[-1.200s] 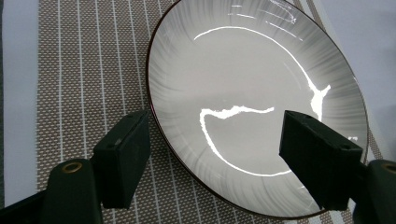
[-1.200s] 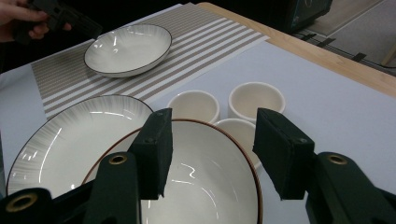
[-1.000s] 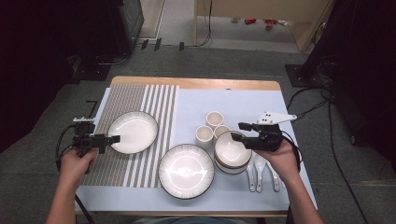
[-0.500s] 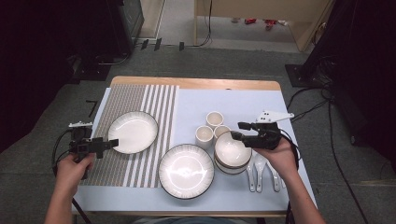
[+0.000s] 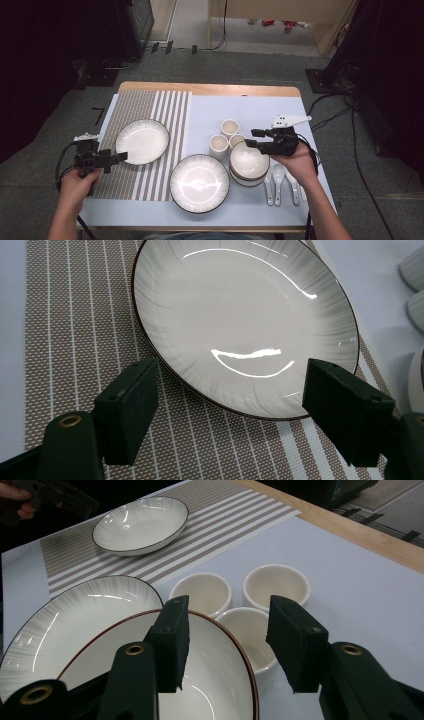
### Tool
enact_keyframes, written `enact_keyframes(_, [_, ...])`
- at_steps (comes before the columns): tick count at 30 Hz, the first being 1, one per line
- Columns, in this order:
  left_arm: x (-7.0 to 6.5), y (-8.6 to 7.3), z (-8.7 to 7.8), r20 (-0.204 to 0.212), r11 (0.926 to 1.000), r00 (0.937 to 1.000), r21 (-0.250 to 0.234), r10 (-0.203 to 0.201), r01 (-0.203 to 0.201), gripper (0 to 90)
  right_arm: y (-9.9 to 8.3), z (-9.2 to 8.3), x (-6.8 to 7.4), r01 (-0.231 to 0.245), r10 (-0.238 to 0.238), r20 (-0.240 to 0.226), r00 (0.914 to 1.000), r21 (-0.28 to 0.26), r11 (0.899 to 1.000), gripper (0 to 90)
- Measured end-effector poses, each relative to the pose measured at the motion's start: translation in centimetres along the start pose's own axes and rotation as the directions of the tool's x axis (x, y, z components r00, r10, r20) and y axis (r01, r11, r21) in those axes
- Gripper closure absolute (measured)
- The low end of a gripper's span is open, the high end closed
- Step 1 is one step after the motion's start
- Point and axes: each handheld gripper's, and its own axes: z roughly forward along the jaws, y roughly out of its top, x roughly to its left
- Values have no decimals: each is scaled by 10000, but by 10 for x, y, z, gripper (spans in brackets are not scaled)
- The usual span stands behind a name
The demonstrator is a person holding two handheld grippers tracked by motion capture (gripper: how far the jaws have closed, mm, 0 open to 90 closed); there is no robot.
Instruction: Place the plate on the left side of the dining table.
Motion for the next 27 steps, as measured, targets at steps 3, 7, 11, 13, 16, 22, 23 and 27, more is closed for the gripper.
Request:
enact_keyframes(3, [0,-2,0,98,10000,9999,30,39,-39,227,1,2,-3,-53,53,-129,9999,-13,10000,523])
enact_keyframes(7, [-1,-7,-1,47,10000,9999,5,99,-99,227,1,3,-4,-36,37,-190,9998,55,10000,525])
enact_keyframes(11, [0,-11,-1,76,9998,9998,17,197,-198,227,0,3,-5,-8,10,-173,9998,92,10000,526])
enact_keyframes(13, [-1,-11,-1,33,9998,9998,29,191,-191,227,0,3,-5,105,-106,48,9999,164,9998,524])
enact_keyframes(16, [-1,-12,-1,62,9998,9998,2,205,-205,227,-1,3,-4,163,-162,-55,9999,196,9997,523])
enact_keyframes(22, [-1,-17,-4,181,9997,9996,6,228,-228,227,-6,4,-6,226,-224,-76,9997,329,9992,524])
enact_keyframes(23, [0,-19,-4,154,9998,9997,27,201,-201,227,-7,5,-6,189,-186,-87,9998,356,9992,524])
enact_keyframes(27, [3,-24,-3,190,9999,9998,87,97,-98,227,-11,7,-9,17,-10,-142,9999,444,9990,530])
